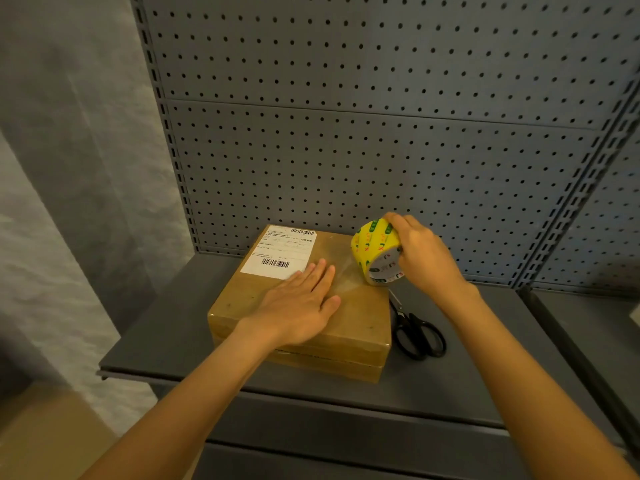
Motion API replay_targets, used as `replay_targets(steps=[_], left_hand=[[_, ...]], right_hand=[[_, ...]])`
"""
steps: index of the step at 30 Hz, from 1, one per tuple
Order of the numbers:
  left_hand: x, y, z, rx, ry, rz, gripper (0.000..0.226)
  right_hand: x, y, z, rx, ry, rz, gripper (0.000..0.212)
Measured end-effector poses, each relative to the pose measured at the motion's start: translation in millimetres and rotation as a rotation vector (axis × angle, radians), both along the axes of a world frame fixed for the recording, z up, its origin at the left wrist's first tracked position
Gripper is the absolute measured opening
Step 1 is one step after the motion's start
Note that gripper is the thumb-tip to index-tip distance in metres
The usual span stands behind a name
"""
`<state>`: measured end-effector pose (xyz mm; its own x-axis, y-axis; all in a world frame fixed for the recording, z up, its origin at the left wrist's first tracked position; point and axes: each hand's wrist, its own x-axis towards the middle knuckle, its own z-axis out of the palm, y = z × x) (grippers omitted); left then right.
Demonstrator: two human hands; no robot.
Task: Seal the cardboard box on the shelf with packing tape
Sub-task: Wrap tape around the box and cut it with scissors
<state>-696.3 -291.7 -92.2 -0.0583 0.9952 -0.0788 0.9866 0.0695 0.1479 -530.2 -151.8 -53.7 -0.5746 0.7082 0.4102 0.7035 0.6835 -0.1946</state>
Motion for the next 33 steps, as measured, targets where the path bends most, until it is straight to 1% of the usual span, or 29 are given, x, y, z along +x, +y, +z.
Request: replay_targets(steps=[2,5,8,12,18,24,28,33], left_hand=[[1.0,0.6,0.7,-0.001,-0.001,0.005,0.057],[4.1,1.0,2.2,0.003,-0.006,0.030,0.057],[9.6,1.1,1.1,0.032,-0.002,0.068,0.057],[16.2,2.4,1.0,0.035,-0.015,0.101,0.058],[18.2,2.1,5.2,0.077,0.041,0.066,0.059],[28.8,5.6,4.8,0.158,-0.047,0.141,0.059],[28.9,6.3,-1.8,0.164,-0.040,0.059,0.065],[27.2,11.3,0.2,0.077,-0.022,0.017,0.067]], right_hand=[[-3.3,-0.3,-0.6,0.026,-0.033,0.002,0.061],[-4.8,1.5,-1.2,0.031,-0.030,-0.002,0.060],[-2.4,2.3,0.6,-0.036,0.016,-0.004,0.061],[-0.7,1.7,0.5,-0.060,0.071,0.017,0.059],[-1.8,3.1,-0.1,-0.068,0.068,0.015,0.058],[-1.8,2.8,0.5,-0.050,0.048,0.025,0.060],[-0.5,2.4,0.5,-0.053,0.060,0.024,0.060],[-2.3,1.2,0.8,-0.041,0.031,0.022,0.060]])
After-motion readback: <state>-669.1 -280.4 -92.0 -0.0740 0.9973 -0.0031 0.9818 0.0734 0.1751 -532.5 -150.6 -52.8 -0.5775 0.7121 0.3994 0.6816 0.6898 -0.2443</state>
